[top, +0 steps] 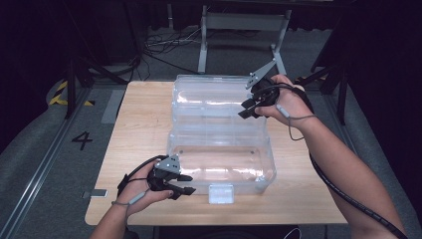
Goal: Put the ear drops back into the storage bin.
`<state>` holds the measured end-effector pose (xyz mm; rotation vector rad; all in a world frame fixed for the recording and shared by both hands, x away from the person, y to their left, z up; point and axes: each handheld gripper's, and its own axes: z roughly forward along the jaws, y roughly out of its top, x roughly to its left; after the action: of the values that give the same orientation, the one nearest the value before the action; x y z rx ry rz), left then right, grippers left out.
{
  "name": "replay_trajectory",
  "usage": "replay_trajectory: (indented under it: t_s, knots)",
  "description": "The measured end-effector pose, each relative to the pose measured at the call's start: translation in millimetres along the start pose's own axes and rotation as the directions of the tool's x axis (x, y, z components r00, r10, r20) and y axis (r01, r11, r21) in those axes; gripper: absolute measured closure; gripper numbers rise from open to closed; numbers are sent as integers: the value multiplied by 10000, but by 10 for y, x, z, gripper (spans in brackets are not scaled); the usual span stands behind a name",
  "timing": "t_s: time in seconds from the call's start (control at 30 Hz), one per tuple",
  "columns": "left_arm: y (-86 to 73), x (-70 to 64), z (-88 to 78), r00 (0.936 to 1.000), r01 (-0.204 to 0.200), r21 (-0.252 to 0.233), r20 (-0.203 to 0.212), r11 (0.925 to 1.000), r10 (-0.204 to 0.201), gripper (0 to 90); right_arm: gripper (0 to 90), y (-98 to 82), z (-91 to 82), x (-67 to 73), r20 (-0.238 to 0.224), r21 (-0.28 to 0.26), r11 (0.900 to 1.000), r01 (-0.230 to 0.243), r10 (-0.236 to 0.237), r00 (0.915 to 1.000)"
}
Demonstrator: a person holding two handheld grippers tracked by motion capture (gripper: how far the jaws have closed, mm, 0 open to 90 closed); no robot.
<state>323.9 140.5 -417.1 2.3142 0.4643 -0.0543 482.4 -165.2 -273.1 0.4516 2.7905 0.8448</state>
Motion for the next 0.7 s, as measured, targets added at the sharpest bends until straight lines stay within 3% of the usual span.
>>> replay_trajectory:
  t_s: [0.03, 0.1, 0.17, 0.4, 0.57, 0.7]
  knots:
    - [1, -4, 8, 9999, -60, 104, -111, 9999, 61, 618, 599, 0, 0, 0, 0, 0, 10000, 0, 0, 10000]
    - [3, 4, 8, 9989, -223, 158, -402, 9996, 229, 699, 599, 5, 17, -25, -13, -152, 9999, 47, -47, 10000]
    - [-1, 22, 7, 9988, -225, 137, -432, 9997, 231, 752, 592, 10, 28, -40, -28, -168, 9999, -2, 1, 10000]
    - [-8, 27, 10, 9988, -279, 108, -409, 9996, 283, 757, 558, 16, 107, -108, 13, -118, 9999, -5, 5, 10000]
    - [-15, 23, 15, 9986, -275, 76, -440, 9996, 278, 755, 676, 31, 220, -146, -394, 485, 9984, 285, -266, 9989]
    - [-29, 33, 21, 9991, -233, -18, -367, 9997, 232, 754, 744, 58, 254, -139, -588, 601, 9974, 405, -370, 9976]
